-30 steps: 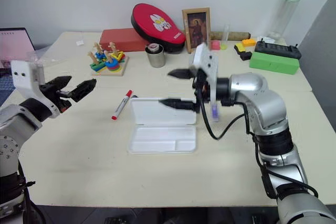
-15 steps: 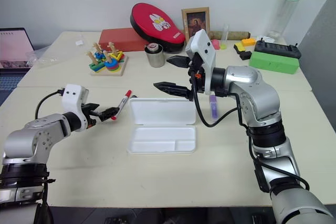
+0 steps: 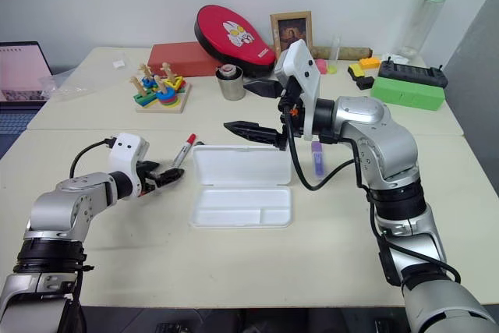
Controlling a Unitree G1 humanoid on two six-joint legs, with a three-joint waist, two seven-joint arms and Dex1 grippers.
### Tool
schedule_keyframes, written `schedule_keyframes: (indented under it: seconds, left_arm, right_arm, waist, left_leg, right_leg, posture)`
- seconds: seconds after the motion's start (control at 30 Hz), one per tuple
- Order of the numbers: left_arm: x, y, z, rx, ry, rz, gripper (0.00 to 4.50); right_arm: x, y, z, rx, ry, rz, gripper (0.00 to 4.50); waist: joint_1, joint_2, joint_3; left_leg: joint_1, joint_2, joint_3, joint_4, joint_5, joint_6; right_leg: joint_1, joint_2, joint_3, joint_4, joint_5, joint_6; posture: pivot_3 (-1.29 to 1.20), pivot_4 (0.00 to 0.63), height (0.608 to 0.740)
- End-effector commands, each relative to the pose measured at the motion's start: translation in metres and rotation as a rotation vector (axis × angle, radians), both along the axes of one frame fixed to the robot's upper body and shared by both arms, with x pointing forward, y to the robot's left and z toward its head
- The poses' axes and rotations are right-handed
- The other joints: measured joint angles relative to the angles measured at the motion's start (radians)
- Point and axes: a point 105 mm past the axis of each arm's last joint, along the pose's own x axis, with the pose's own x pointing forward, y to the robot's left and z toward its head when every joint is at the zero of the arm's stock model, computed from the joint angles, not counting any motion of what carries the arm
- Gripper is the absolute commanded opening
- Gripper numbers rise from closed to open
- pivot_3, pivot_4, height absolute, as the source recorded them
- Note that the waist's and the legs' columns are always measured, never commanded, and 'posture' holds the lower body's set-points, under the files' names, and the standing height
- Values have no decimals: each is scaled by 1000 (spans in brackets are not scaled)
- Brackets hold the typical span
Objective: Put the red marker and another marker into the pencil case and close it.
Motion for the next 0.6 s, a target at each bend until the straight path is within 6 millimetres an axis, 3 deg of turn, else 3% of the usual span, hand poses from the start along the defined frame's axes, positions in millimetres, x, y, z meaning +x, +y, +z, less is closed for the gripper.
schedule_keyframes:
  seconds: [0.03, 0.43, 0.6]
  left_arm:
    - [-1, -6, -2, -7, 5, -23, 2787]
    - [0, -8, 2, -15, -20, -18, 562]
    - [2, -7, 3, -22, -33, 0, 463]
  right_arm:
    - [-9, 3, 11, 11, -53, 33, 4500]
    - [-11, 4, 10, 6, -50, 48, 4500]
    - [-11, 3, 9, 3, -51, 48, 4500]
  waist:
    - [0, 0, 0]
    - [1, 0, 0]
    - [1, 0, 0]
  left_leg:
    - [0, 0, 0, 0, 0, 0]
    - [0, 0, 0, 0, 0, 0]
    - [0, 0, 0, 0, 0, 0]
  right_leg:
    - [0, 0, 0, 0, 0, 0]
    - [0, 0, 0, 0, 0, 0]
    - [0, 0, 0, 0, 0, 0]
  posture:
    - [0, 150, 740]
    - [0, 150, 740]
    - [0, 150, 740]
